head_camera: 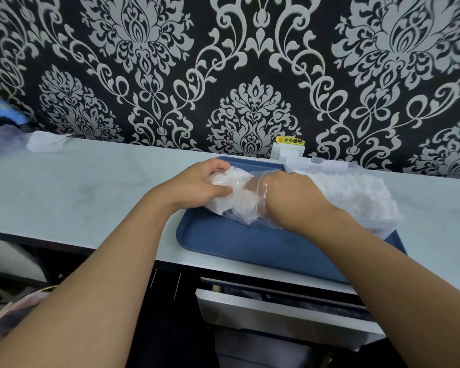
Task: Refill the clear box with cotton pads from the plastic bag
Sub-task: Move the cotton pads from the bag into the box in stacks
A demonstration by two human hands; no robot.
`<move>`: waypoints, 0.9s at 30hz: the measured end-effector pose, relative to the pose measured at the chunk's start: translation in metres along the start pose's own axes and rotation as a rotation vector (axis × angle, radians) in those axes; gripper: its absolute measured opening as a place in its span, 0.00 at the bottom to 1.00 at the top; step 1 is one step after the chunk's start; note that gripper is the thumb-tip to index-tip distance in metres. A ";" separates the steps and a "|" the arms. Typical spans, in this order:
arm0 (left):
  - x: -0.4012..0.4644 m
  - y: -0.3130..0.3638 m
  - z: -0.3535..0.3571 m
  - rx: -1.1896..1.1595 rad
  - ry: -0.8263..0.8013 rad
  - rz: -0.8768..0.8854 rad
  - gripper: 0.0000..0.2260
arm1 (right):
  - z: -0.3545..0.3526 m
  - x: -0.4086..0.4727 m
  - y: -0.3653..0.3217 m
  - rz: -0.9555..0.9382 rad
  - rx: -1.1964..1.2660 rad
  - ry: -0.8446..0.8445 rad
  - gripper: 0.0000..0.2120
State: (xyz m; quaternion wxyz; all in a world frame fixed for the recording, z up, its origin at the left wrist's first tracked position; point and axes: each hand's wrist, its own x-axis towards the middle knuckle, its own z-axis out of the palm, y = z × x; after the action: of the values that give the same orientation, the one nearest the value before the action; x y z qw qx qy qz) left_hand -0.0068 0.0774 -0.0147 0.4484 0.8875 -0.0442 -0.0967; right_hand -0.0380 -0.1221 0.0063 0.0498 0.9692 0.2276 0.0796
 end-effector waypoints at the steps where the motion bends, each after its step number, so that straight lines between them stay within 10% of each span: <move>1: 0.000 0.001 0.001 0.015 0.025 0.015 0.23 | 0.003 0.001 0.001 -0.010 0.020 0.016 0.14; 9: 0.007 -0.005 -0.003 0.077 0.362 0.051 0.19 | 0.001 -0.005 0.011 -0.033 0.336 0.252 0.14; 17: -0.001 0.013 0.003 0.260 0.385 0.017 0.30 | -0.025 -0.029 0.060 0.257 1.481 0.157 0.13; 21: -0.021 0.063 0.013 -0.087 0.663 0.346 0.23 | -0.023 -0.034 0.067 0.349 1.798 0.108 0.15; 27: -0.029 0.111 0.089 -0.342 0.170 0.416 0.19 | -0.028 -0.043 0.050 0.283 2.092 0.005 0.19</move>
State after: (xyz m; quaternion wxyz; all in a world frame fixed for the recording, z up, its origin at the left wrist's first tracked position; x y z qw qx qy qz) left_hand -0.0526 -0.0537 0.0264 0.6039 0.7757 -0.1707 0.0661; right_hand -0.0592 -0.1844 0.0348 -0.8209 0.5470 0.0679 -0.1491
